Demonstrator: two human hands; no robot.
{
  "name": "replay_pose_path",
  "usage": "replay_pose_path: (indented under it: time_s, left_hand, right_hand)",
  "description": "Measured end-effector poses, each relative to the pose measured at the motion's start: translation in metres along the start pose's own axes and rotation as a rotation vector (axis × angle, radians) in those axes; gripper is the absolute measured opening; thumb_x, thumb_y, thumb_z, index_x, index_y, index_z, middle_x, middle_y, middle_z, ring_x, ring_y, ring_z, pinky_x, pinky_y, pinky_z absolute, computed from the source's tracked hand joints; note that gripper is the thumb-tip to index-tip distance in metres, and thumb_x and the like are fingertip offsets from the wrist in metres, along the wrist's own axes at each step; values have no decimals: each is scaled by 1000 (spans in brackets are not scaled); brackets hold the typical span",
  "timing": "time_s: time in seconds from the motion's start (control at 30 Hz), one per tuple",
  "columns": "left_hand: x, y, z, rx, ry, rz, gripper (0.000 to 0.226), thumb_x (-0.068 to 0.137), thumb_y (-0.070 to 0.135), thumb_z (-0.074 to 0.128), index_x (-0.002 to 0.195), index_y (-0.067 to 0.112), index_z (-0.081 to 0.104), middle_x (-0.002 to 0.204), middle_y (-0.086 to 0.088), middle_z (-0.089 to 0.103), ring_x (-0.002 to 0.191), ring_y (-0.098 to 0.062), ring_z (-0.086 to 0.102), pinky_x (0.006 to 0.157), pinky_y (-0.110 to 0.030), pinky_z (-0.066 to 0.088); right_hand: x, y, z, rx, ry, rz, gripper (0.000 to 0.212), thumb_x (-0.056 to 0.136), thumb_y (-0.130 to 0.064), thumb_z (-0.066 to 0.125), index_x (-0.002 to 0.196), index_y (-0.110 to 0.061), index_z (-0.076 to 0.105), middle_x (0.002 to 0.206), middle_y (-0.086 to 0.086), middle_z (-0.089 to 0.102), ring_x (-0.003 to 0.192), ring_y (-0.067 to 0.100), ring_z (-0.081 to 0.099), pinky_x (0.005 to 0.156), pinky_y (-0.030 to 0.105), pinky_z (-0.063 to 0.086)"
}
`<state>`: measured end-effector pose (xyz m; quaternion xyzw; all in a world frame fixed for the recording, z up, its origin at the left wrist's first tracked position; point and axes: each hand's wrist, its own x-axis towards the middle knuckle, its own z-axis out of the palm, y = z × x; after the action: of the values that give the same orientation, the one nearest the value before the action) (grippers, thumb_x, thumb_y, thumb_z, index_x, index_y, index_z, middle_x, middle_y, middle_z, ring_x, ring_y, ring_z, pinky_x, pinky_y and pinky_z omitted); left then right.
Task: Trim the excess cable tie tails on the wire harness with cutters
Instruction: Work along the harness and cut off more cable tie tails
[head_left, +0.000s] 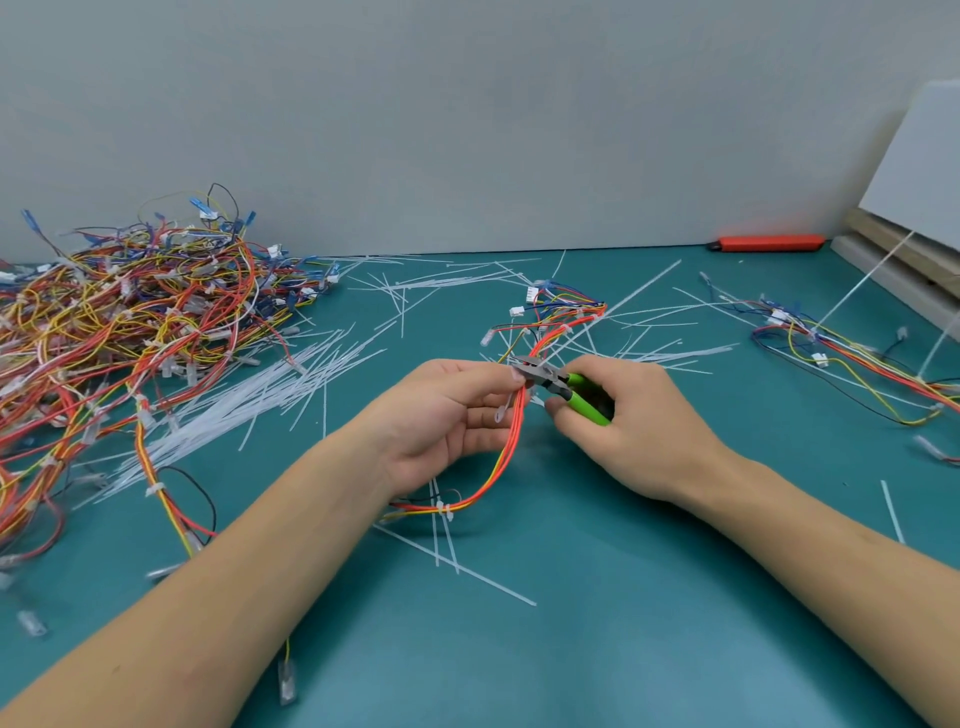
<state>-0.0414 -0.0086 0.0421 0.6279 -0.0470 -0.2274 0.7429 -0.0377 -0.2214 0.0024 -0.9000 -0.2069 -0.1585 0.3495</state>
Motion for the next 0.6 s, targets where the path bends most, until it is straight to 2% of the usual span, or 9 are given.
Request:
replay_pose_path:
  time_s: [0.17,0.37,0.47,0.6]
  left_hand:
    - [0,0,1,6,-5,9,27,98,11,62,76,14,78,72,0,65,54,-6,58,54,-20,56]
    - [-1,1,2,15,-34,20,26,98,12,62,78,16,79,74,2,67,55,-5,58,54,-20,55]
    - [0,0,2,17,-14,16,23,98,11,62,81,14,78,75,0,66,55,-6,58,55,-20,56]
    - [1,-1,2,16,6,6,22,97,11,62,81,14,77,74,-1,63,55,-7,58,55,-21,57]
  right_hand:
    - [0,1,0,-7,5,23,24,87,-48,62,81,-25,61,64,-8,55,63,13,50,59,31,43]
    - [-1,5,0,-31,5,44,36,88,-45,58,68,-19,44,57,-6,46,54,16,37,51,33,33]
    - [-1,4,0,15,9,25,29,89,-45,61,71,-24,51,58,-7,49,55,14,41,54,34,38]
    - [1,2,0,29,12,-15,12,90,-38,68,91,-26,67,71,-9,61,70,13,56,67,36,48]
